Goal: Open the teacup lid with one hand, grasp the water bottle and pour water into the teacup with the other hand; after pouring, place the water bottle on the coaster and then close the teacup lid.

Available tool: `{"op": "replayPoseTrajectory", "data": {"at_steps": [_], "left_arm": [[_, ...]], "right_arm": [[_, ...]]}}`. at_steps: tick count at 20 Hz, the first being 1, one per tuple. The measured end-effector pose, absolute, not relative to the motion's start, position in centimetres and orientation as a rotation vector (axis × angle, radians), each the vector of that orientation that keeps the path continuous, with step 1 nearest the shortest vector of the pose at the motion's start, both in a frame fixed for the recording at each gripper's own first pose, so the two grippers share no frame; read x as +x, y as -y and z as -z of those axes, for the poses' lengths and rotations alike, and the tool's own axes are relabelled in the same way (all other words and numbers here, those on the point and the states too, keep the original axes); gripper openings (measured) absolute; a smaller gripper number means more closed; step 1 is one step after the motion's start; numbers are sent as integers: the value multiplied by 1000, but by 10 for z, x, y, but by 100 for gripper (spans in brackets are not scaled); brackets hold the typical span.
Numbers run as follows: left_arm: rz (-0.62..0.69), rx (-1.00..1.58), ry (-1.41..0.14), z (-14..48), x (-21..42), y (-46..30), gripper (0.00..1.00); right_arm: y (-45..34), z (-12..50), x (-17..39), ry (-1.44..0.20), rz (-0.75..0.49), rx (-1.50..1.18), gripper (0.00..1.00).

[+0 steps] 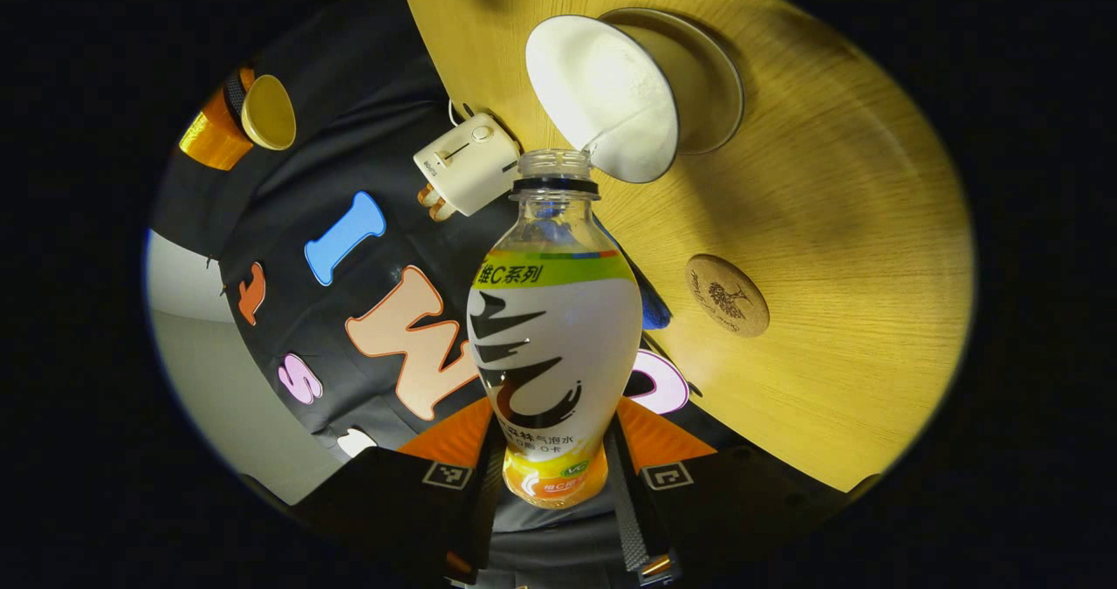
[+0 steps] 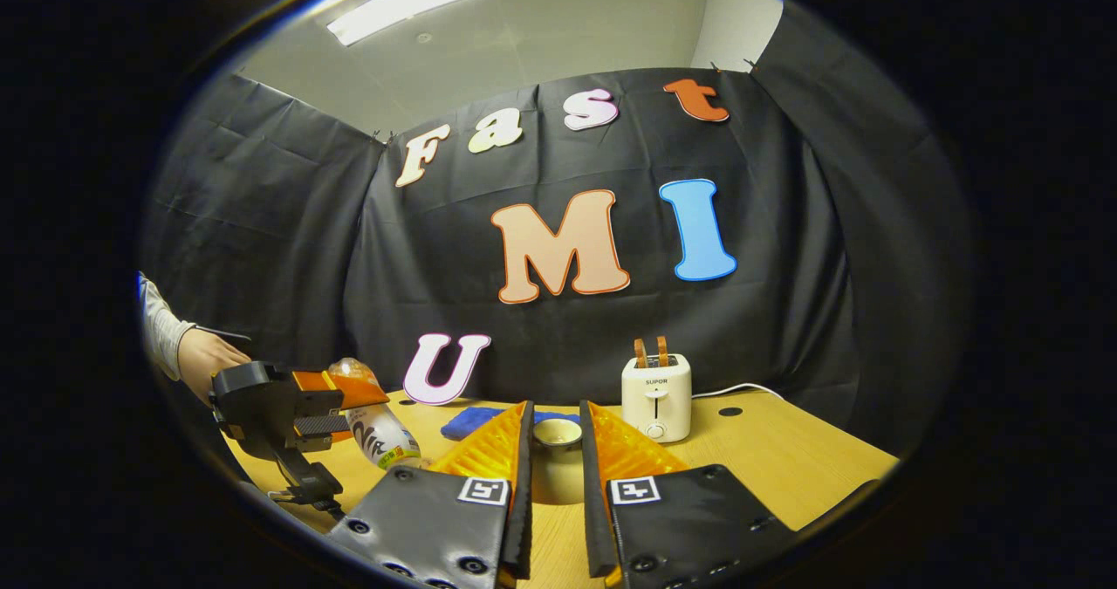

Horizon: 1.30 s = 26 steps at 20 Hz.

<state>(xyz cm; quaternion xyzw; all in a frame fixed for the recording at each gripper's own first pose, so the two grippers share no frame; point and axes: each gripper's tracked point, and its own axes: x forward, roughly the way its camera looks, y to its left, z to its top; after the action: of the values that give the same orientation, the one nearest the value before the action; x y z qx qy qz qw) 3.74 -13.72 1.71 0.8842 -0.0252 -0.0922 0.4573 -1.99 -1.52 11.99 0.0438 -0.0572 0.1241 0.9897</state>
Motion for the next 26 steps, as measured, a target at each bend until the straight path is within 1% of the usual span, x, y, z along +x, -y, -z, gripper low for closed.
{"op": "replayPoseTrajectory", "data": {"at_steps": [2, 6, 7, 8, 18, 22, 23, 26], "left_arm": [[232, 2178, 58, -16, 37, 138, 55], [243, 2179, 45, -14, 37, 138, 55], [247, 2176, 42, -12, 37, 136, 54], [248, 2173, 37, -10, 38, 134, 56], [292, 2109, -1, 3, 35, 129, 55], [358, 1976, -68, 21, 40, 124, 55], [370, 1934, -91, 25, 44, 122, 55], [390, 1779, -89, 26, 43, 130, 55]], "right_arm": [[15, -121, -20, 116, -249, 88, 29], [15, -120, -20, 116, -246, 89, 29], [15, -120, -20, 114, -246, 87, 29], [15, -119, -19, 113, -246, 85, 29], [12, -116, -18, 106, -250, 79, 29], [13, -115, -17, 105, -250, 83, 28], [13, -115, -18, 104, -249, 84, 29], [11, -112, -16, 98, -252, 83, 29]]}}
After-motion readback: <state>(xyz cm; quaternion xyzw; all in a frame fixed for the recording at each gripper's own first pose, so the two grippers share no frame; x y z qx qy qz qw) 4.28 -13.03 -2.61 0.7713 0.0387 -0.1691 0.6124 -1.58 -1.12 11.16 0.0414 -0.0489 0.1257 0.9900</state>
